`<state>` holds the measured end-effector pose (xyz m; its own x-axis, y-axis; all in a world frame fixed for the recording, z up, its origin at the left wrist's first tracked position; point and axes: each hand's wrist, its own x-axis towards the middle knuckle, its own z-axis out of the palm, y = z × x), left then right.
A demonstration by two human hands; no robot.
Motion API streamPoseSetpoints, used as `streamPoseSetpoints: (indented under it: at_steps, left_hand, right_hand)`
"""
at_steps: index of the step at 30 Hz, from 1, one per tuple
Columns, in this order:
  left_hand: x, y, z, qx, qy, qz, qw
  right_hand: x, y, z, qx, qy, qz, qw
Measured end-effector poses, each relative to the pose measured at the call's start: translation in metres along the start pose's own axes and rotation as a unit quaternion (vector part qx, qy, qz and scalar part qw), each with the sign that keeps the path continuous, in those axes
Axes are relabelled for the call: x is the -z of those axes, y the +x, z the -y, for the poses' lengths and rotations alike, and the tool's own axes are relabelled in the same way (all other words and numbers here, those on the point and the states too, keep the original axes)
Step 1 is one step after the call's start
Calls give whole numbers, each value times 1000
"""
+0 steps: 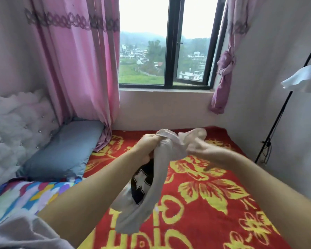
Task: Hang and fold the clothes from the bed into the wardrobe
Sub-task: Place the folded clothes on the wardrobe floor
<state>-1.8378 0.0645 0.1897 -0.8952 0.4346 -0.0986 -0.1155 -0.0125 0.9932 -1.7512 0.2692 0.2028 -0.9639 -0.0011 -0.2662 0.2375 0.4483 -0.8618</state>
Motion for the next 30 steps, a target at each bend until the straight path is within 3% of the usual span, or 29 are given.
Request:
streamPoseSetpoints:
  at_steps: [2,3,5,10,15,19,21,23,26,28,30]
  left_hand:
    - [-3,3,-11,36,-78,-20,996]
    - [-3,5,-15,56,-119,-28,991]
    - [-3,8,-20,70,-173,-35,982]
    - [24,13,-25,19,-196,-15,980]
    - [34,8,-10,54,-27,77,995]
    - [10,-1,3,-57,102,147,982]
    - [2,-3,2,-126,247,121,953]
    - [-2,-6,3,-188,382,95,900]
    - [0,-9,8,-204,435,148,865]
    - [2,-10,13,-181,480,179,840]
    - [3,-6,20,-215,513,167,814]
  right_hand:
    - [-32,-1,-7,-41,-39,153,987]
    - [-48,5,-10,-46,-59,183,980]
    - [-74,18,-8,-9,-75,150,986]
    - [-83,35,7,93,55,47,993]
    - [-55,60,16,121,271,-65,953]
    - [-45,76,17,43,325,-103,939]
    - [-41,82,16,7,370,-117,922]
    - [-36,87,18,0,419,-129,899]
    - [-19,85,18,-16,434,-133,891]
    - [-6,81,16,-17,396,-144,907]
    - [5,80,14,-1,392,-167,905]
